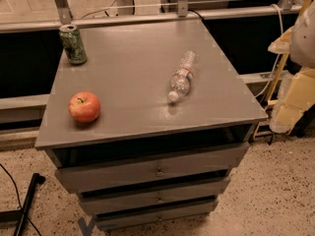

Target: Move water bottle near apple

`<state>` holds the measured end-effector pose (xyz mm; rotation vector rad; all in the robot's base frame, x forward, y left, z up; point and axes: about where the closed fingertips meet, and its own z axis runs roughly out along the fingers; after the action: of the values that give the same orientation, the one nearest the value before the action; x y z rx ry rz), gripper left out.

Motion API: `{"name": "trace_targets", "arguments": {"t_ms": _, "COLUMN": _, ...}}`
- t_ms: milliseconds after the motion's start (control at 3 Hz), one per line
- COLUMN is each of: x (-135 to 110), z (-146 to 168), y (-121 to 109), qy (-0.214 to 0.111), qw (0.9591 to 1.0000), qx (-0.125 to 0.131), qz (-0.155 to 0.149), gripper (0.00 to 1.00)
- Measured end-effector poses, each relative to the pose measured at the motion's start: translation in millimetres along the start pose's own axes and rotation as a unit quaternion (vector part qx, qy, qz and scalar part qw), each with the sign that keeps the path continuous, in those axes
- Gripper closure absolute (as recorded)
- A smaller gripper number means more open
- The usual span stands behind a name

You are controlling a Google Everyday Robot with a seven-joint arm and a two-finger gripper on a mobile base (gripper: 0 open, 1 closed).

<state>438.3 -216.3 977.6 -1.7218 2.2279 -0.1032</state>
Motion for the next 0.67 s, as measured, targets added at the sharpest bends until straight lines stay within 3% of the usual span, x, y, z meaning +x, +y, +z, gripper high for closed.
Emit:
{"name": "trace_targets", "arguments": {"t_ms": 333, "x": 0.0, "z": 0.0, "y": 0.0, "qy": 0.0, "qw": 1.0, "qx": 0.0, "qz": 0.0, "gripper": 0.0}}
{"name": "trace_targets", "arguments": {"t_ms": 667, "x": -8.6, "z": 1.7, "y": -14.8, "qy": 0.004, "qw": 0.9994, "qx": 0.011, "qz": -0.033, "gripper": 0.0}}
